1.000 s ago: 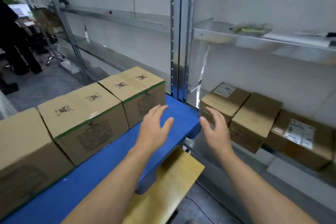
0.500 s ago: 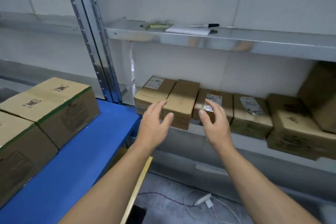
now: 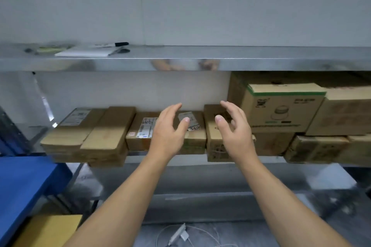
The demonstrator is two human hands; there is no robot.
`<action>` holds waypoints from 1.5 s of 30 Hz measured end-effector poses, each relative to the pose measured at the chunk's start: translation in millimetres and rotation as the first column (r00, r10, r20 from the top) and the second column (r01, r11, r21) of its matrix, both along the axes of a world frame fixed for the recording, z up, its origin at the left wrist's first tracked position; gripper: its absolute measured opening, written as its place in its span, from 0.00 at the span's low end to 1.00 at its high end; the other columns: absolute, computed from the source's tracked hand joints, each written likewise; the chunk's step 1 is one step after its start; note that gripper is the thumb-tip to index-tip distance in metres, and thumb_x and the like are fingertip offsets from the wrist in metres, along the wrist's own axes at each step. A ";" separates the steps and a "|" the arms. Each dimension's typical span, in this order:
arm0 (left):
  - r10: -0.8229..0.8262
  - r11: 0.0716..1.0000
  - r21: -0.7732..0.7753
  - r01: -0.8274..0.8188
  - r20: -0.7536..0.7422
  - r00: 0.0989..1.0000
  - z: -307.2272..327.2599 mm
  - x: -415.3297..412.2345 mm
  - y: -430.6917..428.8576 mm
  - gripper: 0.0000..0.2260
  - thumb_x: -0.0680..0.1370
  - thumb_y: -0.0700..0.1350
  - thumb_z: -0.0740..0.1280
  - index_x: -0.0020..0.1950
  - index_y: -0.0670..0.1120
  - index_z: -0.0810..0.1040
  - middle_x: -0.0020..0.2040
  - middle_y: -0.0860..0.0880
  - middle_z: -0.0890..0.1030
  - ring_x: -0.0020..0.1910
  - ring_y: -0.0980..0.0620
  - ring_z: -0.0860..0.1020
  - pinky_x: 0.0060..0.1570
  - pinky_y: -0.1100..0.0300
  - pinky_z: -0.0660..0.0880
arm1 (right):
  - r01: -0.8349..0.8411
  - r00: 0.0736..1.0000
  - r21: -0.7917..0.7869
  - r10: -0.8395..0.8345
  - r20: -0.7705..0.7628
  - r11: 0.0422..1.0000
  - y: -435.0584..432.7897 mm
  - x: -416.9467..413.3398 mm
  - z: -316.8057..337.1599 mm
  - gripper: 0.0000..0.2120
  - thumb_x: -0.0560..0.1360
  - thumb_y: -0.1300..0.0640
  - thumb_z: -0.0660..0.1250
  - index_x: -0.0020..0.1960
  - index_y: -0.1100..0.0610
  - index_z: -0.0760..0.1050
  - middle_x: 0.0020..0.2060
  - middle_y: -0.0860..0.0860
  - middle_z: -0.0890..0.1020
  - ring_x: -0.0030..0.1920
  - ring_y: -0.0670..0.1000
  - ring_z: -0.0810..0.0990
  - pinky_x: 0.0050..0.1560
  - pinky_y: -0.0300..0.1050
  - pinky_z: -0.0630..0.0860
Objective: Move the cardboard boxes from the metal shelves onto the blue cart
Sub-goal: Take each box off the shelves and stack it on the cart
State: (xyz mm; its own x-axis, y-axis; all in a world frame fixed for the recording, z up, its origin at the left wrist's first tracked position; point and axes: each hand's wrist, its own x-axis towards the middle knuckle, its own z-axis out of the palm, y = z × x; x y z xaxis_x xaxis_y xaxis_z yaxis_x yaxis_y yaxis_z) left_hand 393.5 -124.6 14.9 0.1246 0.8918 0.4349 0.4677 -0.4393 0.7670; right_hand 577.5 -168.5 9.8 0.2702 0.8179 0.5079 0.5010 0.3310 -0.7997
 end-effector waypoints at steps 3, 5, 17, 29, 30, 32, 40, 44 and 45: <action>-0.036 0.999 -0.009 0.036 0.001 0.999 3.1 50.7 2.8 0.21 0.81 0.50 0.65 0.74 0.53 0.69 0.71 0.56 0.70 0.68 0.64 0.65 0.68 0.62 0.62 | 0.048 0.999 0.027 -0.049 0.009 0.998 -6.7 49.2 5.2 0.22 0.77 0.41 0.60 0.70 0.42 0.69 0.69 0.40 0.70 0.71 0.39 0.66 0.69 0.39 0.64; -0.056 0.998 -0.016 0.057 0.024 0.998 4.7 81.7 3.8 0.21 0.81 0.51 0.64 0.74 0.54 0.69 0.72 0.56 0.70 0.67 0.64 0.65 0.68 0.61 0.63 | 0.084 0.996 0.032 -0.085 0.009 0.996 -12.3 79.1 6.0 0.22 0.76 0.39 0.60 0.70 0.41 0.69 0.69 0.40 0.70 0.71 0.39 0.66 0.70 0.41 0.65; -0.135 0.989 -0.047 0.140 0.089 0.987 8.5 204.4 30.4 0.21 0.81 0.52 0.64 0.74 0.57 0.67 0.75 0.54 0.66 0.73 0.58 0.63 0.70 0.56 0.62 | 0.368 0.928 0.007 -0.367 -0.064 0.930 -10.9 208.6 0.9 0.21 0.80 0.45 0.61 0.71 0.47 0.69 0.74 0.48 0.64 0.73 0.43 0.63 0.71 0.45 0.63; -0.124 0.989 -0.052 0.139 0.227 0.966 3.7 263.9 106.0 0.21 0.76 0.64 0.61 0.68 0.61 0.72 0.60 0.56 0.73 0.55 0.67 0.72 0.57 0.61 0.71 | 0.566 0.817 -0.001 -0.561 0.138 0.824 55.2 278.6 -3.2 0.25 0.79 0.40 0.58 0.75 0.42 0.65 0.77 0.48 0.63 0.80 0.52 0.46 0.75 0.67 0.53; -0.118 0.991 -0.031 0.130 0.248 0.962 2.5 266.4 108.1 0.22 0.74 0.66 0.60 0.66 0.62 0.72 0.58 0.57 0.74 0.55 0.67 0.72 0.54 0.63 0.71 | 0.573 0.809 0.009 -0.567 0.153 0.820 59.7 280.3 -6.1 0.25 0.79 0.39 0.57 0.75 0.41 0.64 0.76 0.47 0.64 0.80 0.52 0.46 0.74 0.69 0.53; -0.103 0.994 -0.004 0.109 0.294 0.950 -2.3 271.4 110.4 0.20 0.73 0.67 0.60 0.62 0.61 0.73 0.55 0.57 0.76 0.55 0.63 0.75 0.52 0.62 0.73 | 0.588 0.798 0.011 -0.582 0.157 0.809 67.1 279.7 -9.3 0.25 0.78 0.38 0.56 0.74 0.41 0.64 0.75 0.44 0.66 0.80 0.52 0.47 0.73 0.71 0.53; -0.083 0.996 -0.017 0.092 0.302 0.950 -6.2 271.7 103.7 0.15 0.74 0.66 0.60 0.59 0.63 0.72 0.56 0.54 0.79 0.52 0.61 0.78 0.47 0.66 0.75 | 0.569 0.820 0.067 -0.571 0.030 0.820 71.9 272.8 -12.8 0.21 0.78 0.40 0.58 0.70 0.43 0.69 0.69 0.37 0.67 0.80 0.50 0.49 0.74 0.71 0.52; 0.028 0.993 -0.118 0.008 0.301 0.953 2.1 279.0 88.5 0.15 0.80 0.59 0.61 0.66 0.61 0.72 0.56 0.59 0.77 0.54 0.61 0.75 0.50 0.61 0.71 | 0.525 0.851 0.039 -0.526 0.004 0.850 64.3 275.7 -10.9 0.20 0.78 0.41 0.58 0.68 0.45 0.71 0.69 0.38 0.69 0.80 0.49 0.48 0.75 0.70 0.49; 0.060 0.989 -0.147 -0.014 0.314 0.948 4.0 280.8 84.5 0.14 0.81 0.57 0.61 0.67 0.61 0.72 0.54 0.63 0.76 0.53 0.64 0.74 0.50 0.62 0.71 | 0.500 0.866 0.029 -0.500 -0.003 0.866 60.5 277.1 -9.1 0.20 0.78 0.41 0.58 0.68 0.45 0.71 0.68 0.37 0.68 0.80 0.49 0.48 0.75 0.70 0.49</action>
